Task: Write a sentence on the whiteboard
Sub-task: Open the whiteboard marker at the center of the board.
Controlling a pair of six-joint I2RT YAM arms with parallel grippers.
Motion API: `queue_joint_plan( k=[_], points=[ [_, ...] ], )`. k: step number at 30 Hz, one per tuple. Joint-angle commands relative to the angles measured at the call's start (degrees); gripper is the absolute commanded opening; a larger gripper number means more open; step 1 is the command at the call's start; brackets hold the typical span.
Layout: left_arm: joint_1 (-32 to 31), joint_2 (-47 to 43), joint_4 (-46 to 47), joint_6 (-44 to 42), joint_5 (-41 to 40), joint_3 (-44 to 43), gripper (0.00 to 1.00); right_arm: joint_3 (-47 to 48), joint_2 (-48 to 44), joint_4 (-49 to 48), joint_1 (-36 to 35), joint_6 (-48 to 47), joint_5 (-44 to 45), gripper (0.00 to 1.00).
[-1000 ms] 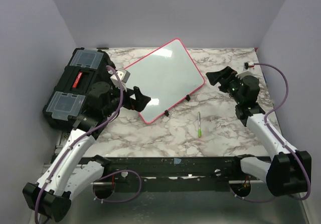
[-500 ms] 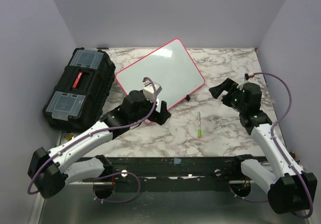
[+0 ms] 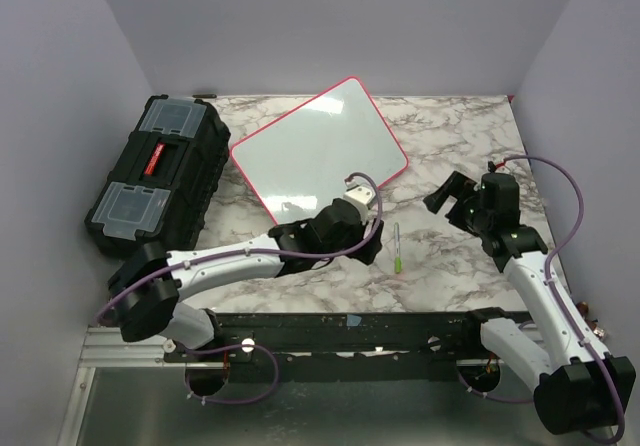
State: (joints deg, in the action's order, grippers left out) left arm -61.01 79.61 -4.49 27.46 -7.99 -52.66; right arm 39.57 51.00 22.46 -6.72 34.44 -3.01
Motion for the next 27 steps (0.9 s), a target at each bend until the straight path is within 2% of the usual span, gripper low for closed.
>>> queue_joint_plan(
  k=[1, 9, 16, 27],
  points=[
    [-4.0, 7.3, 1.0, 6.4, -8.5, -4.9, 0.71, 1.2, -0.2, 6.9, 0.3, 0.3, 4.5, 1.00],
    [-8.9, 18.7, 1.9, 12.1, -14.1, -11.2, 0.62, 3.3, 1.3, 10.3, 0.3, 5.9, 5.8, 1.00],
    [-10.6, 27.1, 2.3, 13.7, -12.7, -16.6, 0.56, 4.5, 3.6, 10.6, 0.3, 5.0, 7.7, 0.99],
    [-11.1, 34.4, -6.3, 18.3, -15.1, -24.2, 0.50, 6.7, 7.1, 9.5, 0.3, 3.5, 4.9, 0.99]
  ],
)
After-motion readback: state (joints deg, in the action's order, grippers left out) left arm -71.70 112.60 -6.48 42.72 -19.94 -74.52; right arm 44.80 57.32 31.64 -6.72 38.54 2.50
